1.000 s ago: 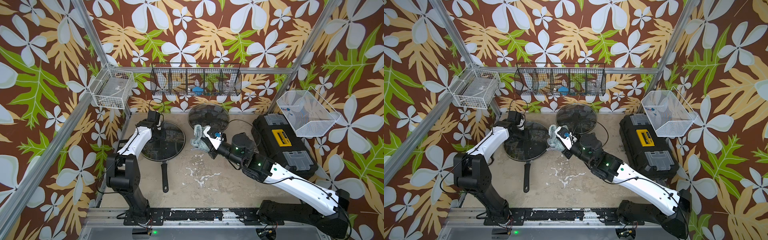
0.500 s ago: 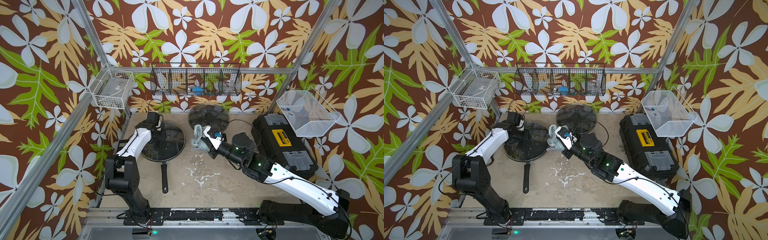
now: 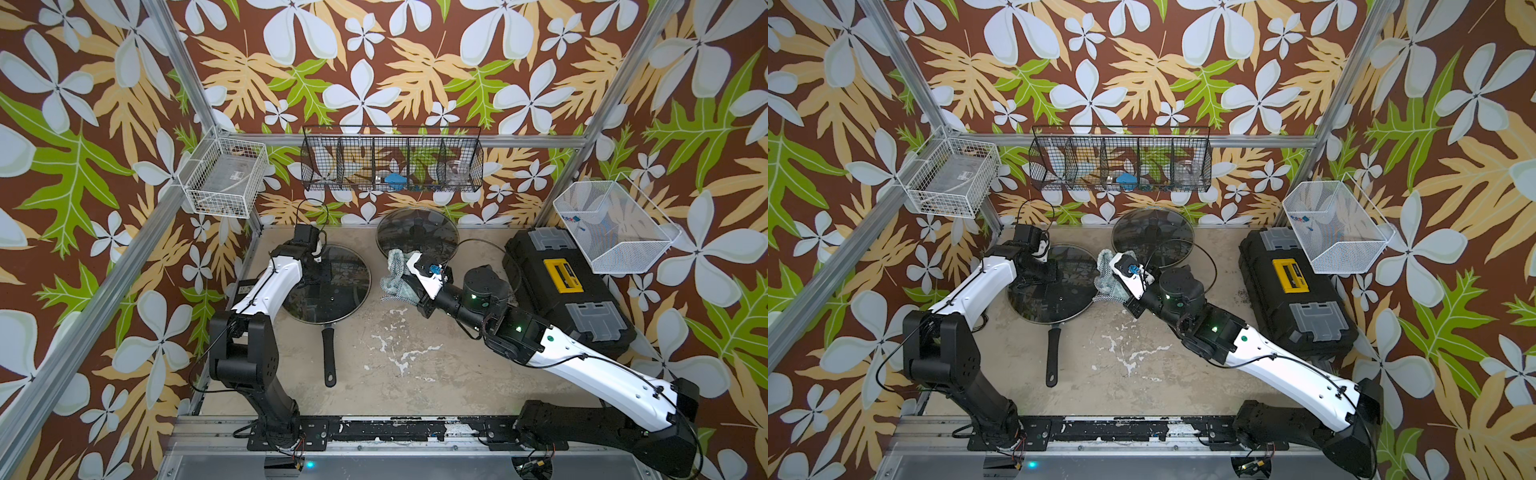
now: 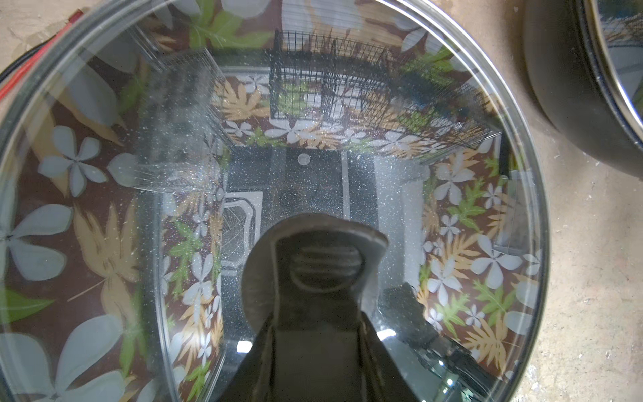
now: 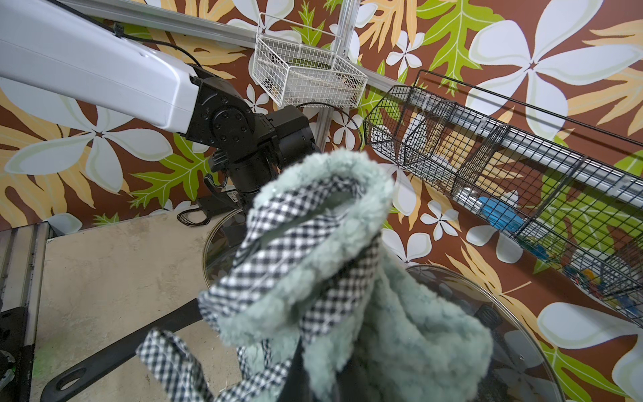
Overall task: Wipe the pot lid with a cloth
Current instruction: Place the pot lid on the cooking pot.
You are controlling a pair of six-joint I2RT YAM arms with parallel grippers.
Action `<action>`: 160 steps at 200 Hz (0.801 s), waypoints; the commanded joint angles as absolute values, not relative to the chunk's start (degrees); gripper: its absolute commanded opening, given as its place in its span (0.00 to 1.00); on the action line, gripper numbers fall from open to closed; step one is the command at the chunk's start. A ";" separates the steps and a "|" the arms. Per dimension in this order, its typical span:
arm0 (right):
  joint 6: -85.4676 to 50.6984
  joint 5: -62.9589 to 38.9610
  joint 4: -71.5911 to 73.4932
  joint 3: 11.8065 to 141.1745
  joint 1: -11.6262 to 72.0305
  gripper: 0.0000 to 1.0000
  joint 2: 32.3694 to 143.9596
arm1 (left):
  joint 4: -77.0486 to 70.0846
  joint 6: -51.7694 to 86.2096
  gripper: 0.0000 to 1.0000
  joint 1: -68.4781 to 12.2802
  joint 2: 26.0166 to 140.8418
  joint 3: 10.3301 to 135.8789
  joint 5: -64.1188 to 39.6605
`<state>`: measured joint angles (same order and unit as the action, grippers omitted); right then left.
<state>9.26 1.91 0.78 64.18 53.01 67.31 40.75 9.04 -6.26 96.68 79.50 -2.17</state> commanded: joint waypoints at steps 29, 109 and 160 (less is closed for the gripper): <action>9.65 2.30 1.24 64.60 53.00 0.00 67.32 | 38.15 8.61 0.32 -6.24 97.16 79.98 -1.80; 9.93 2.66 1.44 64.35 53.00 0.00 67.25 | 36.43 8.36 0.32 -6.07 97.36 79.99 -0.58; 9.93 2.81 1.45 64.43 53.00 0.00 67.41 | 37.44 8.15 0.41 -6.15 97.23 80.11 0.21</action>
<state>9.67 2.07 0.78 64.18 52.99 67.31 39.83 8.49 -6.17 97.21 79.50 -1.19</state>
